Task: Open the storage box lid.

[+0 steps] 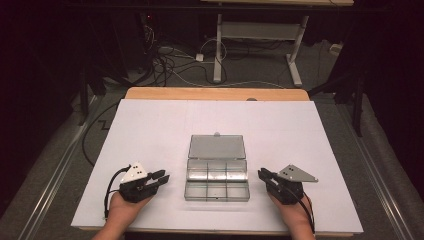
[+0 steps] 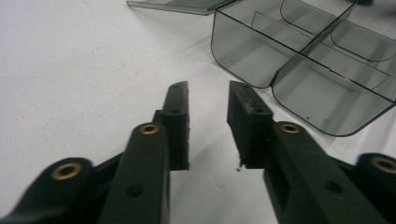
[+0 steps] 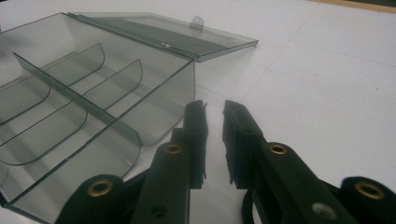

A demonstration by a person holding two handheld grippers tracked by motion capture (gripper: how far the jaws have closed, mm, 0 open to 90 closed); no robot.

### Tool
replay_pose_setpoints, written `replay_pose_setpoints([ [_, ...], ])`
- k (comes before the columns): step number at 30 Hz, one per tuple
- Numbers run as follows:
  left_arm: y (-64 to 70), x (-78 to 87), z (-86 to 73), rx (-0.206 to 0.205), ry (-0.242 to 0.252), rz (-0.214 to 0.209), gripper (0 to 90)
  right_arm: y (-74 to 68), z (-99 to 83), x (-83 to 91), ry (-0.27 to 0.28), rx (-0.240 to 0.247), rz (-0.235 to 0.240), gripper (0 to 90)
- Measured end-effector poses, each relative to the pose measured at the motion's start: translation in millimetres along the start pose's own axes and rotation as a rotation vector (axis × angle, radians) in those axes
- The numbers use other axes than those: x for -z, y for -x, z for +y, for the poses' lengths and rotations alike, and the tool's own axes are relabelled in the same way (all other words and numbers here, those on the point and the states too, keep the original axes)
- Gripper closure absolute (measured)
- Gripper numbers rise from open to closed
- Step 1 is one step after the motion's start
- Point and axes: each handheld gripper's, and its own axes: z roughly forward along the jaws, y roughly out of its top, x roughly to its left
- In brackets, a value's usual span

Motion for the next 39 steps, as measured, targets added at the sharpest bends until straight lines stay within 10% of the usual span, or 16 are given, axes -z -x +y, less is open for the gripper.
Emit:
replay_pose_setpoints([
  [21, -10.3, 1.5, 0.4, 0.026, -0.019, 0.025, 0.0, 3.6, -1.3, 5.1, 0.015, 0.002, 0.060, 11.5],
  [39, -10.5, 2.6, -0.1, 0.018, -0.005, 0.029, 0.0, 7.2, 4.4, 8.0, 0.021, -0.010, -0.007, 0.2],
])
